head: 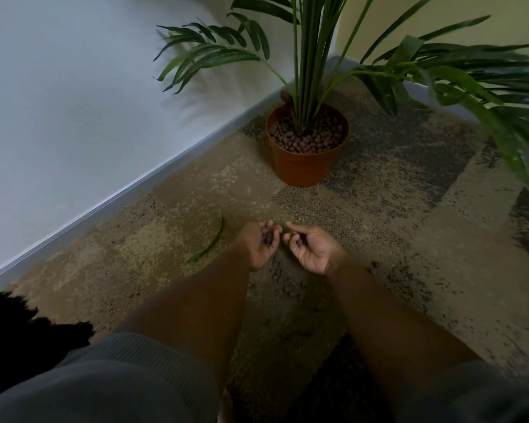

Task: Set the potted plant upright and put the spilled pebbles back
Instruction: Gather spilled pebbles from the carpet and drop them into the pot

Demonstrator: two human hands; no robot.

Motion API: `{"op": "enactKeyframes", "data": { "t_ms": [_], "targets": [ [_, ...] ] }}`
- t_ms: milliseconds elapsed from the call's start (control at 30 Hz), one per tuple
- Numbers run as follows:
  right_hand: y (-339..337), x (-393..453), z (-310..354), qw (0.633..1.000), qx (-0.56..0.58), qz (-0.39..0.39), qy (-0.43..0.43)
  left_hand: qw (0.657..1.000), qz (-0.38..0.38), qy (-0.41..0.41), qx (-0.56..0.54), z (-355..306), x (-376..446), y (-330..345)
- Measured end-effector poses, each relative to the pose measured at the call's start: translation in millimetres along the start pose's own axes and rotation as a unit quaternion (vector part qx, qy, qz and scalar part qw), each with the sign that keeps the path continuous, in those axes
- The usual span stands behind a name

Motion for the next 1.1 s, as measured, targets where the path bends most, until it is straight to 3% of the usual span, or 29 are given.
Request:
{"op": "enactKeyframes", "data": {
  "t_ms": [267,400,567,700,800,967,1033,1100],
  "targets": [
    [29.9,-4.7,26.4,0.994,0.096,0.050,-0.007,0.998,0.024,0.029,-0.045,-28.2,-5.2,36.6],
    [45.4,-12.4,58.9,0.983,0.162,0.064,-0.061,0.992,0.060,0.052,-0.093,-52.9,-24.3,67.5],
    [54.8,-19.4,115.1,0.966,0.222,-0.041,-0.130,0.983,0.093,0.093,-0.130,-92.1,-50.5,110.5],
    [64.5,-29.4,163.8,0.950,0.246,-0.074,-0.177,0.970,0.129,0.128,-0.158,-122.9,-66.7,142.8],
    [79.1,-36.1,189.6,0.949,0.246,-0.047,-0.193,0.970,0.129,0.147,-0.143,-135.3,-70.8,162.9],
    [76.0,-30.9,198.5,0.963,0.134,-0.107,-0.206,0.961,0.205,0.122,-0.138,-137.4,-78.8,183.7],
    [83.1,-24.9,201.2,0.969,0.162,-0.044,-0.180,0.959,0.210,0.125,-0.145,-137.4,-78.9,180.6],
    [80.8,-18.6,205.2,0.968,0.175,-0.030,-0.178,0.962,0.186,0.132,-0.151,-138.1,-74.0,172.6]
  ]
}}
Point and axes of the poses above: each hand's wrist, its own x-axis towards the middle knuckle, its own y-axis out of the palm, z = x × y, the point moved 10 cm from there along x, towards the middle knuckle, and after that the axes turned 8 degrees about -z, right-handed, at the moved point
